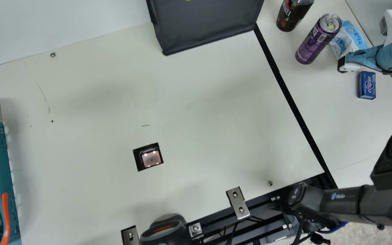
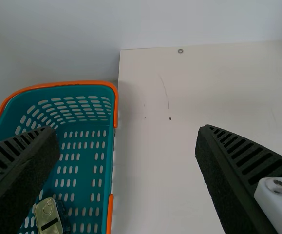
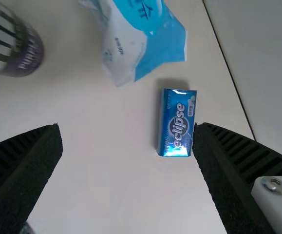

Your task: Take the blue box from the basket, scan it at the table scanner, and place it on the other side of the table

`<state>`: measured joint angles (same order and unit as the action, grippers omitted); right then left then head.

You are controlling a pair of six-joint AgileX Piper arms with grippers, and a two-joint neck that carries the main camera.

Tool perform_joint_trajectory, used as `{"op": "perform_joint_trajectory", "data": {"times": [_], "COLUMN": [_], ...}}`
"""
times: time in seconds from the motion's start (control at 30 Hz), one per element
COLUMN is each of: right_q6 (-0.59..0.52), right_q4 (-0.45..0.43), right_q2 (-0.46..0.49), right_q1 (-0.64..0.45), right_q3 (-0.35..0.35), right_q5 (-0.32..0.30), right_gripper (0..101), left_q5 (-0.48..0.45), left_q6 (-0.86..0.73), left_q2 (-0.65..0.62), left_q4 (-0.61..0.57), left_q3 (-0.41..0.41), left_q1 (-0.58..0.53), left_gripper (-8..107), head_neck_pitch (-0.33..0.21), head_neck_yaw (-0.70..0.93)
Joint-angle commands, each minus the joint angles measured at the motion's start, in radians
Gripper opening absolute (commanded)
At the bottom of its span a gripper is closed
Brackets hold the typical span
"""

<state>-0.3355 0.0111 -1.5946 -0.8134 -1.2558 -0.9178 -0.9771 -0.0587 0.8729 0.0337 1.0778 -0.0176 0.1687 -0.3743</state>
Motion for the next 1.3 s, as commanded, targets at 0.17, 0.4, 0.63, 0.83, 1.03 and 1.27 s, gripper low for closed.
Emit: {"op": "perform_joint_trajectory", "data": {"times": [0.17,0.4,0.63,0.83,1.03,1.27], "right_q6": [0.034,0.098,0.156,0.182,0.217,0.259], "right_q4": [-0.003,-0.020,-0.043,-0.035,-0.033,-0.030], "right_q2": [0.166,0.308,0.382,0.455,0.547,0.654], "right_q1": [0.084,0.205,0.289,0.372,0.477,0.600], "right_q3": [-0.009,-0.028,-0.047,-0.037,-0.020,0.000], "right_q5": [-0.050,-0.103,-0.130,-0.156,-0.188,-0.226], "right_gripper": [95,95,95,95,95,95], "left_q5": [0.000,0.000,0.000,-0.070,-0.175,-0.234], "left_q6": [0.000,0.000,0.000,0.017,0.043,0.059], "left_q2": [0.000,0.000,0.000,-0.035,-0.087,-0.119], "left_q4": [0.000,0.000,0.000,-0.018,-0.044,-0.058], "left_q3": [0.000,0.000,0.000,0.037,0.093,0.126], "left_q1": [0.000,0.000,0.000,-0.003,-0.008,-0.010], "left_gripper": [90,90,90,90,90,90], "head_neck_pitch": [-0.030,-0.030,-0.030,-0.030,-0.030,-0.030], "head_neck_yaw": [-0.002,-0.002,-0.002,0.091,0.231,0.347]}}
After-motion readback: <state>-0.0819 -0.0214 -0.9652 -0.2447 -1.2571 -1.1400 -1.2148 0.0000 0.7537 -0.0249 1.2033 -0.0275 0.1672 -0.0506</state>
